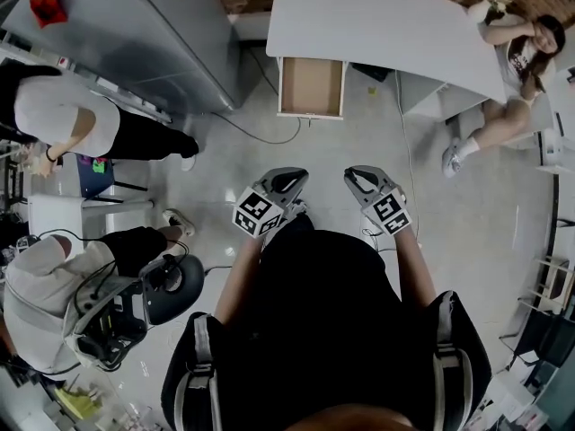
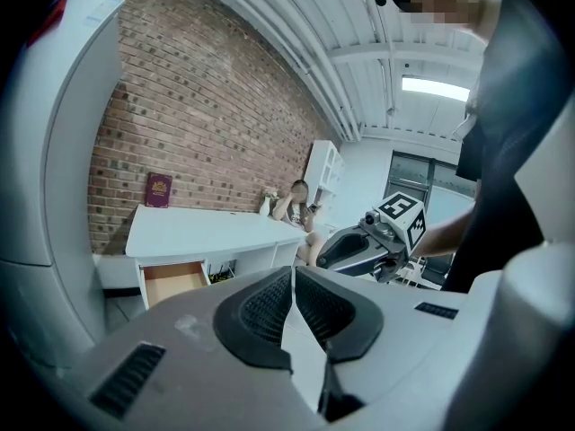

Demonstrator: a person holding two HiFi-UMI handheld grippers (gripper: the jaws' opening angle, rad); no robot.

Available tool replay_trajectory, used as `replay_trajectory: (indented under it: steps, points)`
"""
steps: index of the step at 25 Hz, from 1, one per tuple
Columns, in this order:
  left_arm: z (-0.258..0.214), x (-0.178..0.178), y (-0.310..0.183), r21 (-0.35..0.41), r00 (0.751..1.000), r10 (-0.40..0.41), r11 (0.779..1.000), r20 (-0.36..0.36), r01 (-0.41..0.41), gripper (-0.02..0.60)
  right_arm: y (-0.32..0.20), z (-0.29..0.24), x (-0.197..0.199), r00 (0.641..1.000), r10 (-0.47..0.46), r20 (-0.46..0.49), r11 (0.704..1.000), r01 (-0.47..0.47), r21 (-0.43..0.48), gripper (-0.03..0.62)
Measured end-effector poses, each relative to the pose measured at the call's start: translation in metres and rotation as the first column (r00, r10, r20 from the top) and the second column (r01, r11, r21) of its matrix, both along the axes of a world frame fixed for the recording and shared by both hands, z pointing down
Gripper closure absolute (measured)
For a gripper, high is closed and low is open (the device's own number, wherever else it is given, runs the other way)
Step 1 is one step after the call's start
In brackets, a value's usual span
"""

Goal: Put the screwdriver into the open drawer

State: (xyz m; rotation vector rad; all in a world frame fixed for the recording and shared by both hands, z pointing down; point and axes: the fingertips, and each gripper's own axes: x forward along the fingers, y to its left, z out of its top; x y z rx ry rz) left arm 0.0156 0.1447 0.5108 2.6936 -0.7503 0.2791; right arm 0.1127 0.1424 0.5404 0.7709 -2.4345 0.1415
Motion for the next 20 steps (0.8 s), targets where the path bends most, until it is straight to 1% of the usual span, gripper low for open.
replay_trajectory:
  steps: [5, 10, 20]
  points:
    - [0.004, -0.011, -0.016, 0.0, 0.999, 0.037, 0.999, -0.002, -0.037, 0.558, -0.014, 0.002, -0.014, 0.999, 0.037, 0.003, 0.999, -0.037, 0.008, 0.47]
    - [0.002, -0.017, -0.029, 0.02, 0.997, 0.078, 0.997, -0.003, -0.078, 0.558, -0.025, 0.001, -0.022, 0.997, 0.072, -0.001, 0.997, -0.072, 0.02, 0.471]
    - [0.005, -0.033, -0.039, 0.02, 0.997, 0.079, 0.997, -0.02, -0.078, 0.558, -0.038, 0.004, -0.033, 0.996, 0.088, -0.019, 0.996, -0.088, 0.027, 0.47]
